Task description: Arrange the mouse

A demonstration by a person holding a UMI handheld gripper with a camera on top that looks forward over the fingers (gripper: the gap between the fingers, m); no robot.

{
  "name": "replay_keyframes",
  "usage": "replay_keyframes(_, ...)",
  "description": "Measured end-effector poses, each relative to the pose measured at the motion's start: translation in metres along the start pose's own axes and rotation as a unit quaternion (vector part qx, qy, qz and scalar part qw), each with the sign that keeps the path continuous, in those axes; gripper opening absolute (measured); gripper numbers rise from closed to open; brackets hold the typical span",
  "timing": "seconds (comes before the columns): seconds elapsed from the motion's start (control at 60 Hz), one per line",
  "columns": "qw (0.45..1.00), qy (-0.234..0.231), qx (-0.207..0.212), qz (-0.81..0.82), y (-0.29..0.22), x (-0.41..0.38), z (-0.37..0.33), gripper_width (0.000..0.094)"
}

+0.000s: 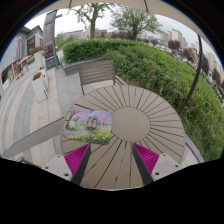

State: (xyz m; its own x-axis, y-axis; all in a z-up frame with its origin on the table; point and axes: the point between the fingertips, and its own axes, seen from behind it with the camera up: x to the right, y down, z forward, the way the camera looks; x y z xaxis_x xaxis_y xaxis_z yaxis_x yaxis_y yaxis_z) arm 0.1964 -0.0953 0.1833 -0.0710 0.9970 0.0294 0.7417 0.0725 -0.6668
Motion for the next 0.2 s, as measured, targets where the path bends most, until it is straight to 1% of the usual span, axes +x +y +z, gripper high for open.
replay_keyframes(0.05,1.0,0.001,0.003,0.005,-0.002,0.003,-0.002,0.0852)
replay_keyframes(0.117,1.0,0.014,0.009,0.006,-0.003,0.012,-0.001,0.0852)
replay_keyframes(0.2,1.0,0.016,0.004,0.018,0.001,0.016,-0.001,0.0853)
